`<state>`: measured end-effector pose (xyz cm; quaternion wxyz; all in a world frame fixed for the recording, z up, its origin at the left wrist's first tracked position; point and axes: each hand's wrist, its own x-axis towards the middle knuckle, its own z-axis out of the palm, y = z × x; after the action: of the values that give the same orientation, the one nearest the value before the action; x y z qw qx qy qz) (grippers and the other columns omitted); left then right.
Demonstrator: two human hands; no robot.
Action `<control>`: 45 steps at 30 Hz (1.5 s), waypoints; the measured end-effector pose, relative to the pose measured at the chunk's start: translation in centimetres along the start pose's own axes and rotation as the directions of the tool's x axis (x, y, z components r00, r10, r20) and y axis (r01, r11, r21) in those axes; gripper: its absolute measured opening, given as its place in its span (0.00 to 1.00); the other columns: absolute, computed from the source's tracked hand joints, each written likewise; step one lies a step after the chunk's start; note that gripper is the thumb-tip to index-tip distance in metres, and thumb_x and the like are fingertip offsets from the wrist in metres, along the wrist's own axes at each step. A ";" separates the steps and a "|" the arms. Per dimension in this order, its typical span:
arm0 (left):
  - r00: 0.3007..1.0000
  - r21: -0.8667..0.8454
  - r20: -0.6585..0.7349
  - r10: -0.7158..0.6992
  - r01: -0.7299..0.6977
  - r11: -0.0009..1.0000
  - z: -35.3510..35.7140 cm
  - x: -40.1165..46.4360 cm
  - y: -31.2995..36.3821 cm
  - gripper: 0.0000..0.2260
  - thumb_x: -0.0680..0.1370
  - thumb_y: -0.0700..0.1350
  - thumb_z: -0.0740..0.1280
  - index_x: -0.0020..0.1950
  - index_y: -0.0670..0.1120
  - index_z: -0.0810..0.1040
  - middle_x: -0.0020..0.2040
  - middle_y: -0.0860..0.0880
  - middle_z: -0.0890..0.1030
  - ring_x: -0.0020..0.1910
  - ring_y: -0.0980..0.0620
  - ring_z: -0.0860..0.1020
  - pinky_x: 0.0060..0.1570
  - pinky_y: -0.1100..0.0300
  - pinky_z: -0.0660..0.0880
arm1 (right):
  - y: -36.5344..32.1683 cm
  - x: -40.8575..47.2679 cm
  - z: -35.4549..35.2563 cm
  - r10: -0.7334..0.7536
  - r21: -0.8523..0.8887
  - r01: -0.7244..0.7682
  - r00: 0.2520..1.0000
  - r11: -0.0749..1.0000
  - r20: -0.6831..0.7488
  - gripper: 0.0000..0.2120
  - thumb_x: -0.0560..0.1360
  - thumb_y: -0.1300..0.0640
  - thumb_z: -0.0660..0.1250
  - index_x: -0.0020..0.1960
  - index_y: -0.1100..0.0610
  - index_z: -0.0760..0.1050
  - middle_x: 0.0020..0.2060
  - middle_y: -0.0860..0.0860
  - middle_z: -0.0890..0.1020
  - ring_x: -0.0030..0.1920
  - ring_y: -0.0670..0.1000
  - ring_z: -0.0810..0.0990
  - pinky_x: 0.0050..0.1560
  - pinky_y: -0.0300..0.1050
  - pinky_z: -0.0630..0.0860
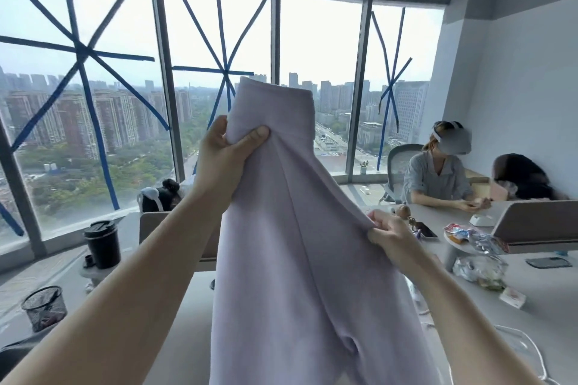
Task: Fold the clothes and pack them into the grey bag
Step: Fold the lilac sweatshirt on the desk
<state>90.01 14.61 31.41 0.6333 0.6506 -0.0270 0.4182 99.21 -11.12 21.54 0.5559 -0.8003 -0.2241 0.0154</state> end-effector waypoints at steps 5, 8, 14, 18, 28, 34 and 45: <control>0.987 0.130 0.158 0.033 -0.054 0.990 3.1 -1.4 -0.1 0.20 0.69 0.46 0.79 0.48 0.35 0.74 0.42 0.39 0.81 0.39 0.50 0.80 0.40 0.53 0.78 | -3.9 -0.5 2.5 -0.189 0.445 0.068 0.954 0.893 0.233 0.30 0.70 0.55 0.71 0.70 0.44 0.67 0.54 0.55 0.84 0.55 0.55 0.83 0.54 0.48 0.80; 0.985 0.158 0.167 0.049 -0.076 0.985 3.5 -2.0 -0.6 0.18 0.70 0.42 0.77 0.49 0.34 0.73 0.38 0.46 0.80 0.34 0.56 0.77 0.33 0.64 0.75 | -6.3 -0.1 3.6 -0.199 0.526 0.092 0.969 0.845 0.150 0.17 0.70 0.58 0.72 0.59 0.54 0.78 0.50 0.56 0.85 0.51 0.57 0.84 0.53 0.52 0.80; 0.972 0.176 0.208 -0.111 0.075 0.982 0.6 -2.8 -3.2 0.22 0.67 0.50 0.80 0.54 0.43 0.77 0.46 0.48 0.84 0.44 0.56 0.82 0.43 0.62 0.79 | -9.7 0.6 4.9 -0.114 0.618 0.067 0.993 0.783 0.036 0.06 0.76 0.64 0.66 0.47 0.60 0.83 0.42 0.57 0.86 0.42 0.54 0.85 0.45 0.46 0.82; 0.829 0.125 0.380 -0.411 0.394 0.911 -2.0 -6.1 -7.8 0.16 0.66 0.43 0.75 0.52 0.41 0.81 0.47 0.44 0.85 0.46 0.46 0.83 0.49 0.51 0.80 | -11.2 1.0 5.0 -0.093 0.593 0.070 0.996 0.802 0.007 0.06 0.76 0.63 0.67 0.46 0.59 0.83 0.38 0.54 0.86 0.37 0.52 0.84 0.40 0.41 0.80; 0.796 0.170 0.350 -0.494 0.464 0.869 -0.8 -11.4 -14.0 0.14 0.65 0.43 0.68 0.50 0.47 0.81 0.42 0.51 0.84 0.42 0.56 0.81 0.41 0.60 0.77 | -12.2 1.2 3.3 -0.072 0.515 0.143 0.985 0.845 -0.156 0.05 0.76 0.60 0.69 0.48 0.56 0.83 0.39 0.53 0.86 0.38 0.51 0.84 0.41 0.41 0.79; 0.823 0.300 0.246 -0.512 0.438 0.847 -1.5 -11.4 -16.6 0.06 0.58 0.42 0.64 0.33 0.42 0.73 0.29 0.52 0.73 0.31 0.54 0.69 0.32 0.62 0.66 | -11.5 0.8 1.4 0.011 0.467 0.167 0.935 0.868 -0.355 0.04 0.75 0.57 0.71 0.42 0.54 0.83 0.37 0.50 0.85 0.41 0.52 0.83 0.47 0.46 0.77; 0.841 0.375 0.305 -0.448 0.326 0.868 -5.7 -9.0 -17.5 0.10 0.58 0.41 0.61 0.37 0.45 0.76 0.33 0.55 0.74 0.34 0.55 0.71 0.38 0.58 0.67 | -9.4 0.5 -0.2 0.059 0.446 0.231 0.835 0.864 -0.547 0.07 0.76 0.56 0.69 0.39 0.50 0.80 0.32 0.46 0.82 0.37 0.48 0.81 0.41 0.41 0.76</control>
<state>91.14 18.40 11.30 0.5780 0.8018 0.0493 0.1438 96.54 -8.43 30.12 0.7823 -0.5902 -0.0827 -0.1812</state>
